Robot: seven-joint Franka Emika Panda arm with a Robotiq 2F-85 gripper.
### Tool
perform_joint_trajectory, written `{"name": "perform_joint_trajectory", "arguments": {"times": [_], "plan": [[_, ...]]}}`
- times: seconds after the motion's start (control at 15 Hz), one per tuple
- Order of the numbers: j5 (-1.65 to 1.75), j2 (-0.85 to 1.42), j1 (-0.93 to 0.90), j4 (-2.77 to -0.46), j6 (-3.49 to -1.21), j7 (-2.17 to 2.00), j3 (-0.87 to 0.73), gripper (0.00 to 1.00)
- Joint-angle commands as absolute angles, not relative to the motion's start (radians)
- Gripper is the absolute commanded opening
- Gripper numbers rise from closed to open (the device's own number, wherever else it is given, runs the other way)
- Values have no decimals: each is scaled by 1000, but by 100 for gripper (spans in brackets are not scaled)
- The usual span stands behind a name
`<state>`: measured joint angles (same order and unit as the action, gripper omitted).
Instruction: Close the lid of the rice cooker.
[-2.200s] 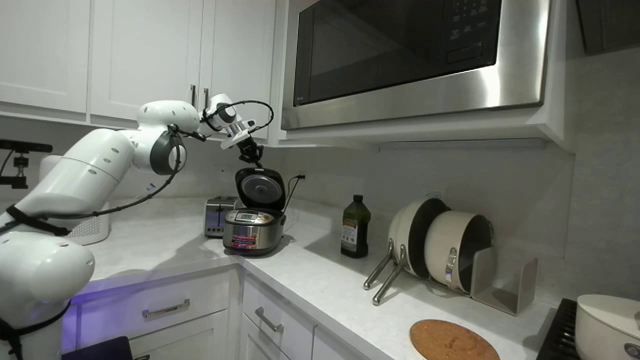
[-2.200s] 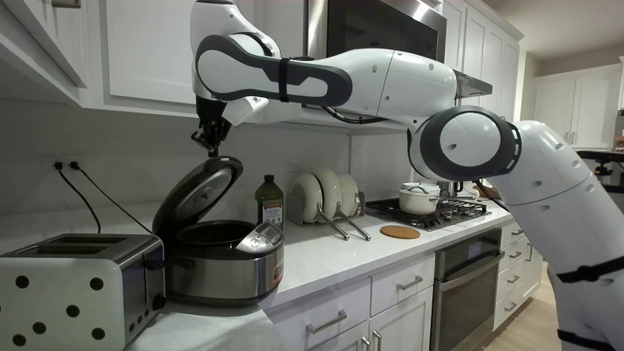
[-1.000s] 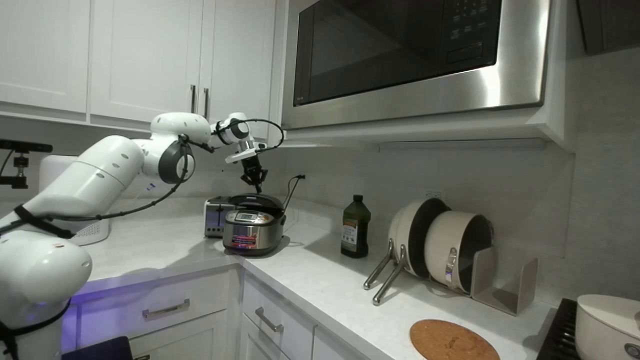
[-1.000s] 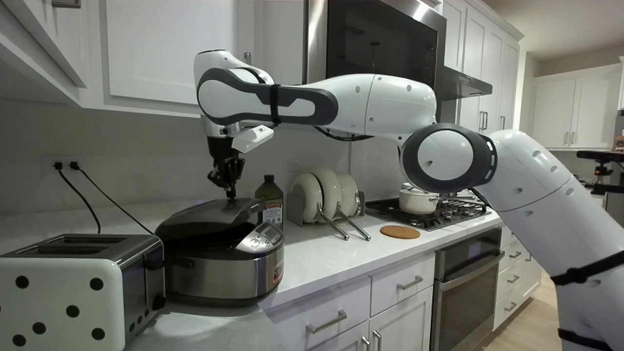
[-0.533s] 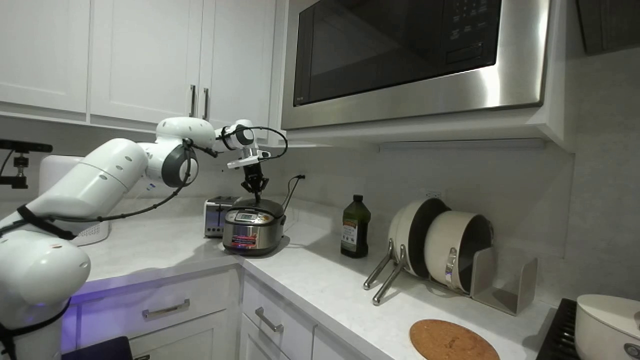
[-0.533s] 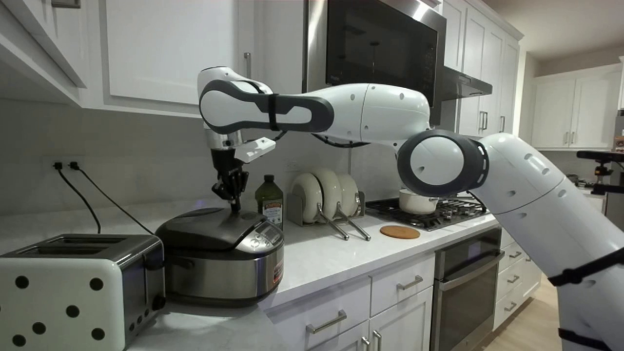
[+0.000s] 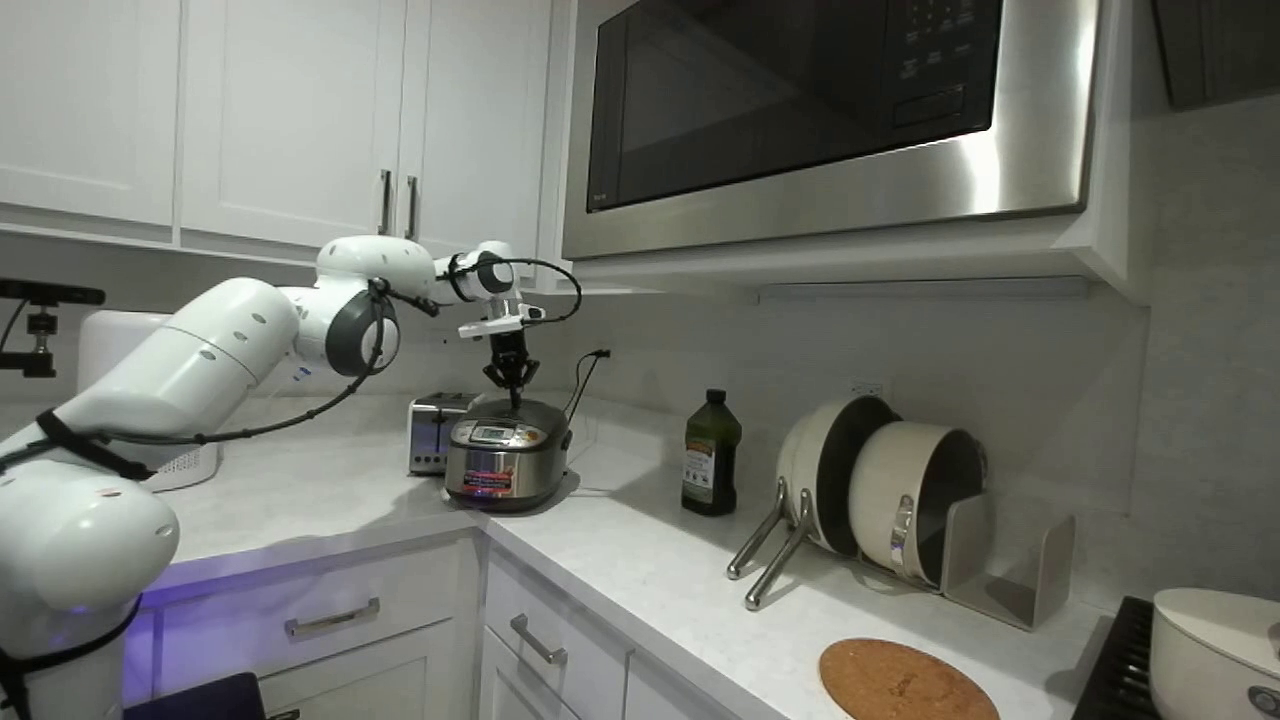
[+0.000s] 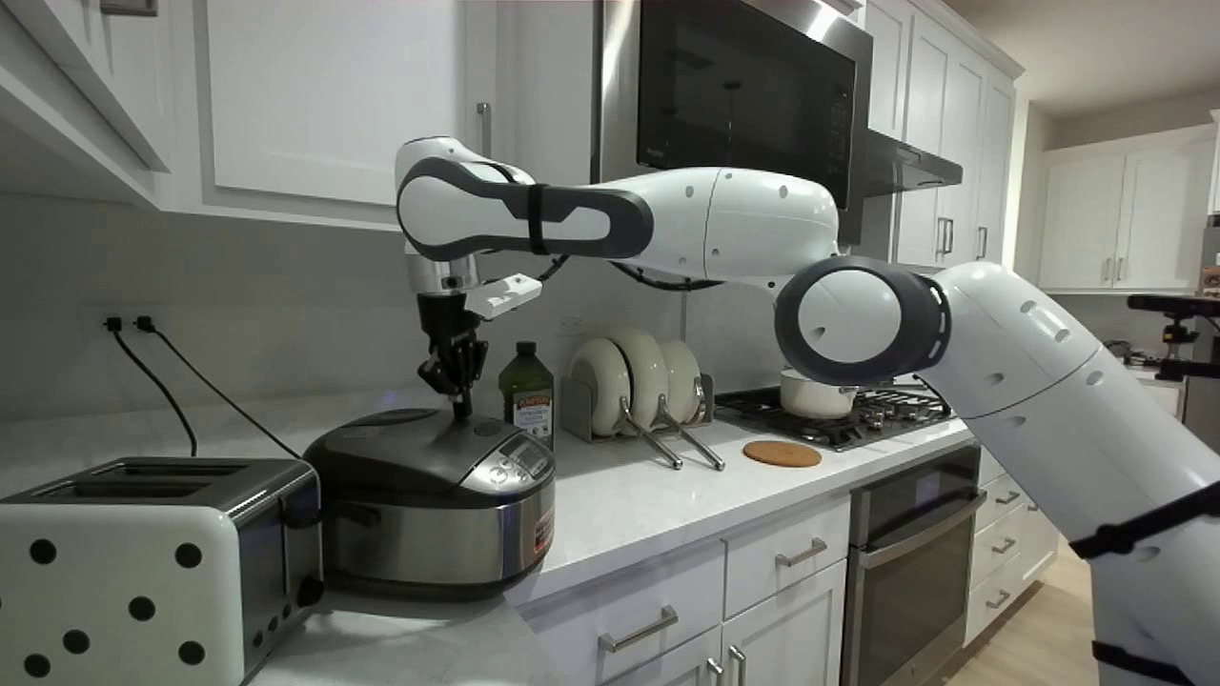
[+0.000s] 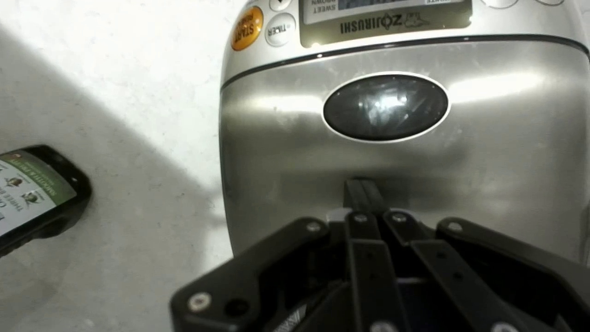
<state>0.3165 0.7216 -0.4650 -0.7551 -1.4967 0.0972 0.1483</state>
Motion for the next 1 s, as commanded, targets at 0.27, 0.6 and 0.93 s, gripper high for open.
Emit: {"name": "perform_joint_trajectory", "arguments": {"times": [0.27, 0.6, 0.93], "plan": [[216, 731, -414, -838, -1499, 153, 176, 0], [219, 709, -423, -825, -1489, 168, 167, 27], [243, 680, -446, -808, -1469, 211, 163, 62]]}}
